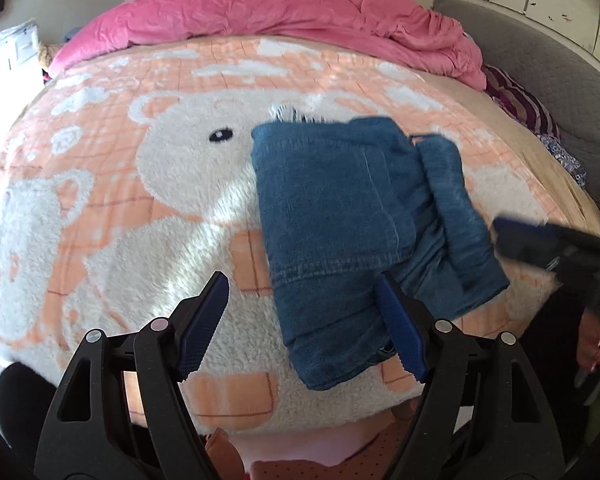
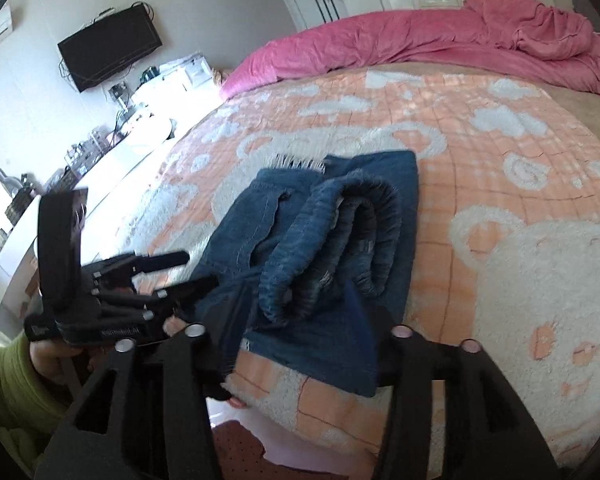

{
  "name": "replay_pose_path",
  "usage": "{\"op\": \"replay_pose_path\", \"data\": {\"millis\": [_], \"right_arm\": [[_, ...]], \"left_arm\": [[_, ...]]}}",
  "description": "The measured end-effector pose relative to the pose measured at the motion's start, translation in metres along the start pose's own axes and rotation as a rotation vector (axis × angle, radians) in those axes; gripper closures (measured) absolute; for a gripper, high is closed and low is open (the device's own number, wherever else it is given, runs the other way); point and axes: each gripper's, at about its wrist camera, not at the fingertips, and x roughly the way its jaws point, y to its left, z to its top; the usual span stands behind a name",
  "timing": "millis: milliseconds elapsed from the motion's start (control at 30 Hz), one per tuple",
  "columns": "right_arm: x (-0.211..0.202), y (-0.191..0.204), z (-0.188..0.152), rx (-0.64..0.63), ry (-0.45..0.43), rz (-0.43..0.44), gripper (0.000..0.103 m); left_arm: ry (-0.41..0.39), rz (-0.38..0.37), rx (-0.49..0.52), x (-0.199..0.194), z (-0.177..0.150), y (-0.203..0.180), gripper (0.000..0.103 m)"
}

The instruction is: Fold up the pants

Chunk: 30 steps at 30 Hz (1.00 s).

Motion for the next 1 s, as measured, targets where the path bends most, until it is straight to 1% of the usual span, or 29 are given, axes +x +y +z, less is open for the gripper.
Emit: {"op": "replay_pose_path", "data": {"millis": [67,133,200,233,267,333,400,500,533,567,633,700,767,833,867,900,1000], "right_arm": [[-0.009,-0.003,0.004,0.013,-0.050,-0.011,0.050],[-0.014,-0.007,0.007,0.027,-0.085,-0.023,0.050],[-0.021,-0.011,0.008,0.040,-0.123,-0.043,0.046],[-0.024,-0.013,0.010,0.045,-0.139,-0.045,0.041],[-0.026,-0.015,0.011,0.051,-0.150,-0.045,0.038],[-0.028,-0.019,0.013,0.062,-0.166,-0.053,0.037],[-0.029,-0.022,0.014,0.072,-0.171,-0.066,0.037],[-0.031,-0.024,0.016,0.088,-0.175,-0.053,0.030],[-0.031,-0.025,0.019,0.093,-0.171,-0.044,0.026],[-0.031,-0.025,0.022,0.091,-0.170,-0.044,0.024],[-0.034,-0.022,0.030,0.067,-0.170,-0.075,0.023],[-0.038,-0.019,0.040,0.039,-0.179,-0.098,0.019],[-0.041,-0.019,0.050,0.015,-0.186,-0.121,0.016],[-0.041,-0.018,0.062,-0.024,-0.184,-0.192,0.012],[-0.040,-0.018,0.068,-0.053,-0.181,-0.233,0.012],[-0.038,-0.019,0.074,-0.074,-0.181,-0.254,0.012],[-0.026,-0.028,0.085,-0.092,-0.156,-0.268,0.011]], "left_arm": [[0.020,0.000,0.012,0.007,-0.004,0.002,0.035],[0.022,-0.014,-0.004,0.008,-0.006,0.007,0.035],[0.023,-0.017,-0.011,0.005,-0.006,0.007,0.035],[0.021,-0.015,-0.014,0.001,-0.006,0.007,0.035],[0.017,-0.018,-0.020,-0.004,-0.006,0.007,0.035],[0.006,-0.023,-0.016,-0.016,-0.002,0.005,0.035],[-0.023,-0.018,-0.003,-0.028,0.003,0.003,0.035],[-0.054,-0.007,0.002,-0.040,0.012,0.002,0.035],[-0.060,-0.006,0.002,-0.043,0.015,0.001,0.034],[-0.068,-0.003,0.004,-0.045,0.018,0.000,0.034],[-0.083,0.006,0.016,-0.049,0.024,-0.003,0.033],[-0.096,0.013,0.024,-0.051,0.029,-0.005,0.030],[-0.099,0.014,0.027,-0.049,0.034,-0.006,0.029],[-0.099,0.016,0.023,-0.047,0.040,-0.005,0.028],[-0.098,0.015,0.022,-0.045,0.043,-0.005,0.027],[-0.097,0.018,0.021,-0.043,0.046,-0.005,0.026],[-0.100,0.021,0.019,-0.037,0.054,-0.005,0.022]]}}
